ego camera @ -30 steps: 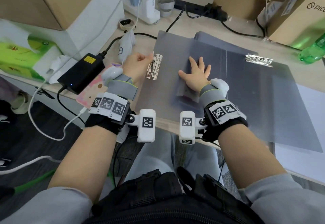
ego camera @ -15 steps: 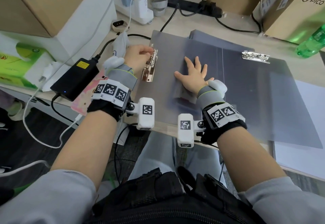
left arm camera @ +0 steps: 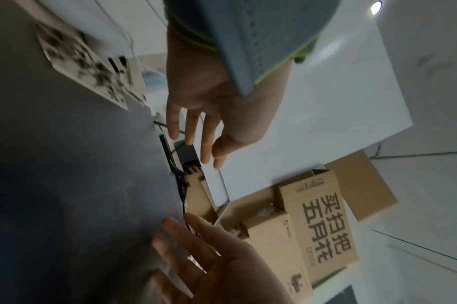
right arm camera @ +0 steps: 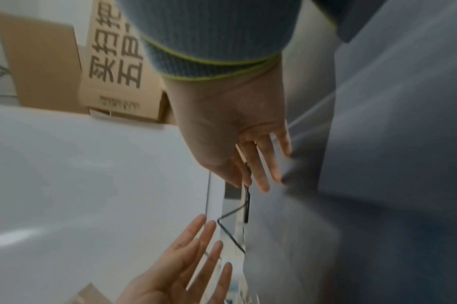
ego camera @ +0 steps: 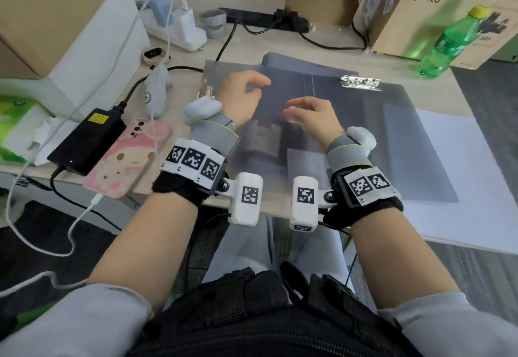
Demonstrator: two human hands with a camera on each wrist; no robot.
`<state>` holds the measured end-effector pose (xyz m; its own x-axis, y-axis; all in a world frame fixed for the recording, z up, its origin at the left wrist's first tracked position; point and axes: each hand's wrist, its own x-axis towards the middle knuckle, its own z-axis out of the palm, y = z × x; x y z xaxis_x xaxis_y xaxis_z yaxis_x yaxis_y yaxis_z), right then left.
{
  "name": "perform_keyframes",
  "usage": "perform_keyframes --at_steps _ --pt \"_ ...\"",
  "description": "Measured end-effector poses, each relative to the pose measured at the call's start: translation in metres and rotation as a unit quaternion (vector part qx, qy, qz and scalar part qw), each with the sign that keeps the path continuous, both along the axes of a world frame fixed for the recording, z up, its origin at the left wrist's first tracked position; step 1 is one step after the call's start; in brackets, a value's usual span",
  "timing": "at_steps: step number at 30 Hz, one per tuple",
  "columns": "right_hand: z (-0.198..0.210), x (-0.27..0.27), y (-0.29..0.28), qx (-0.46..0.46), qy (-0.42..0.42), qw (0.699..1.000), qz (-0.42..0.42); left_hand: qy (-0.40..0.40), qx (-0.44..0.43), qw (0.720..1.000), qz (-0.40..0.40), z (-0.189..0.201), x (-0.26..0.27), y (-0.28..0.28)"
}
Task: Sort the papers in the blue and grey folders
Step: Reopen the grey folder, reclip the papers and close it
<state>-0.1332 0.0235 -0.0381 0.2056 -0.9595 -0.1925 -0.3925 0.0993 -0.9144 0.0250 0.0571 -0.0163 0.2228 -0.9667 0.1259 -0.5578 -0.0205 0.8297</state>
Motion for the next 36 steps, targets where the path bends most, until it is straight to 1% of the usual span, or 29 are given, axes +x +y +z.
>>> perform_keyframes --at_steps 2,7,10,12,15,16,17,20,23,25,27,29,30,32,36 --pt "0.002 -0.02 -0.001 0.008 -0.008 1.0 -0.01 0.008 0.015 0.999 -0.035 0.001 -0.017 -0.001" --pt "0.0 -0.098 0.007 -0.017 0.014 0.995 -0.092 -0.01 0.052 0.99 -0.132 -0.003 -0.089 -0.007" --pt "-0.004 -0.134 0.013 -0.014 0.036 0.992 -0.121 -0.019 0.065 0.984 -0.167 -0.008 -0.119 -0.009" --pt "-0.009 -0.164 0.016 -0.031 0.073 0.981 -0.175 -0.027 0.073 0.979 -0.188 -0.012 -0.142 -0.012" --pt "-0.011 -0.204 0.028 -0.027 0.189 0.954 -0.231 -0.04 0.084 0.971 -0.219 -0.018 -0.178 -0.014" --pt "-0.012 -0.218 0.033 -0.016 0.207 0.948 -0.243 -0.043 0.09 0.968 -0.232 -0.02 -0.193 -0.015" --pt "-0.012 -0.229 0.037 -0.004 0.204 0.947 -0.25 -0.045 0.095 0.964 -0.243 -0.021 -0.208 -0.016" --pt "-0.016 -0.234 0.046 0.004 0.161 0.957 -0.24 -0.063 0.095 0.962 -0.248 -0.027 -0.228 -0.018" --pt "-0.021 -0.243 0.051 -0.02 0.163 0.957 -0.239 -0.076 0.094 0.959 -0.257 -0.034 -0.248 -0.022" --pt "-0.025 -0.259 0.053 -0.023 0.216 0.94 -0.264 -0.083 0.098 0.959 -0.253 -0.039 -0.26 -0.023" --pt "-0.029 -0.278 0.057 0.005 0.291 0.908 -0.302 -0.081 0.108 0.957 -0.256 -0.046 -0.267 -0.026" --pt "-0.036 -0.296 0.061 0.037 0.335 0.883 -0.328 -0.079 0.119 0.956 -0.255 -0.053 -0.272 -0.028" --pt "-0.041 -0.301 0.063 0.047 0.344 0.877 -0.332 -0.077 0.118 0.958 -0.249 -0.057 -0.272 -0.029" --pt "-0.046 -0.303 0.068 0.049 0.347 0.877 -0.329 -0.072 0.108 0.963 -0.236 -0.062 -0.269 -0.031" --pt "-0.051 -0.305 0.074 0.042 0.345 0.872 -0.344 -0.065 0.106 0.964 -0.236 -0.068 -0.269 -0.036"
